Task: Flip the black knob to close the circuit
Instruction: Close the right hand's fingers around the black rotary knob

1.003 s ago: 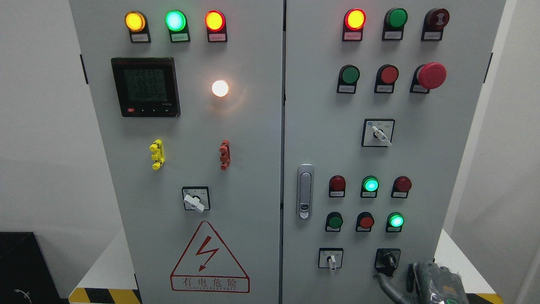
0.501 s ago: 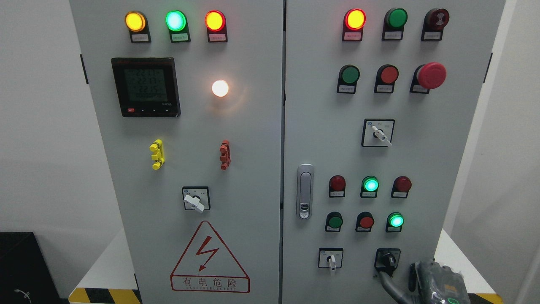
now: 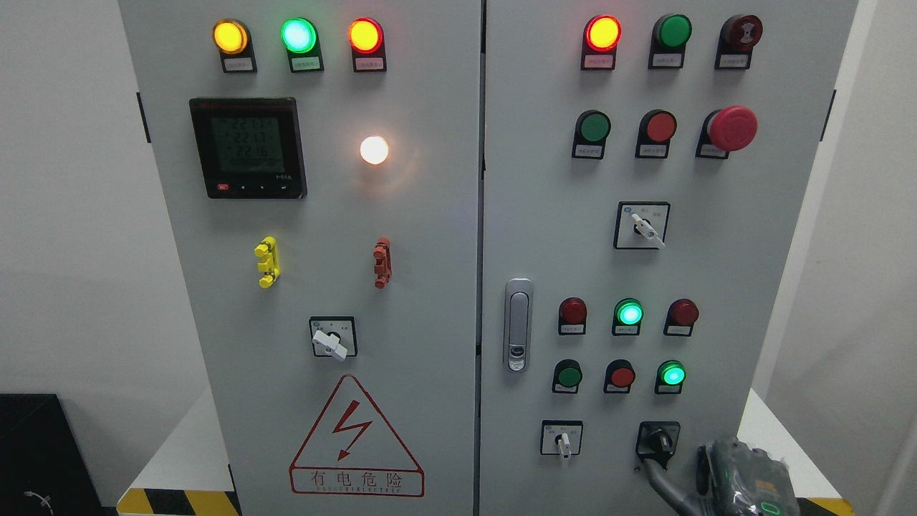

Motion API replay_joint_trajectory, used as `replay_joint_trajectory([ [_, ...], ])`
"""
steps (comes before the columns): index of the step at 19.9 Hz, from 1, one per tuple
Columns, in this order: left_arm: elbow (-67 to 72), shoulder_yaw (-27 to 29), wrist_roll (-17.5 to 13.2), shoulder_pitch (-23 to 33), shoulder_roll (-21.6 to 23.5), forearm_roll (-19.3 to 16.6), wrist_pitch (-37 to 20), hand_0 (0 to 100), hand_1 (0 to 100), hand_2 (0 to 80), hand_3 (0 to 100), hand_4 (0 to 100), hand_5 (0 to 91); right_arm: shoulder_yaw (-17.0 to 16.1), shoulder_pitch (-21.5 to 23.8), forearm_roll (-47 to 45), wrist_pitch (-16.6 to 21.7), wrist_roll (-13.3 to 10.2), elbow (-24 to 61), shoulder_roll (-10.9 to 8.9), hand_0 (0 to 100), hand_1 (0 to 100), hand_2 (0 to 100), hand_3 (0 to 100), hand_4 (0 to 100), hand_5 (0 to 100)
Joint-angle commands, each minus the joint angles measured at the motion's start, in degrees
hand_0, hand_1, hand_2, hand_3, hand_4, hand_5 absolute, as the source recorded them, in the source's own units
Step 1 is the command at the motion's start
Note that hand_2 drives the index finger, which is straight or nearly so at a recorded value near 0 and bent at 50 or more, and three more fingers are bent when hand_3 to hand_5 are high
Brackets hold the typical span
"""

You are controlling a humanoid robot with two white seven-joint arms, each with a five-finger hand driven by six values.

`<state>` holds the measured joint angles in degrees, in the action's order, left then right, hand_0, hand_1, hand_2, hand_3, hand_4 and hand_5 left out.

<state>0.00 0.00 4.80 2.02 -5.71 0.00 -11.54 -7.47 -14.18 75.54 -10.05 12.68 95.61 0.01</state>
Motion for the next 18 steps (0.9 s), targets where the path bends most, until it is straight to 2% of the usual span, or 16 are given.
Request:
replay_joint_trajectory([
  [1, 1.23, -1.14, 0.04, 0.00, 0.00, -1.14, 0.03, 0, 0, 0.0, 0, 0, 0.0, -0.08, -0.05, 0.05, -0.32, 0.06, -0.16, -0.63, 0, 3, 78, 95, 76, 76],
  [3, 1.23, -1.14, 0.04, 0.00, 0.00, -1.14, 0.03, 0, 0, 0.0, 0, 0, 0.0, -0.08, -0.05, 0.05, -0.32, 0.85, -0.07, -0.89, 0, 3, 78, 95, 76, 76],
  [18, 1.23, -1.14, 0.04, 0.00, 0.00, -1.23, 0.03, 0, 0, 0.0, 0, 0, 0.0, -0.52, -0.93, -0.04, -0.67, 0.94, -0.07, -1.07, 0, 5, 78, 95, 76, 76],
])
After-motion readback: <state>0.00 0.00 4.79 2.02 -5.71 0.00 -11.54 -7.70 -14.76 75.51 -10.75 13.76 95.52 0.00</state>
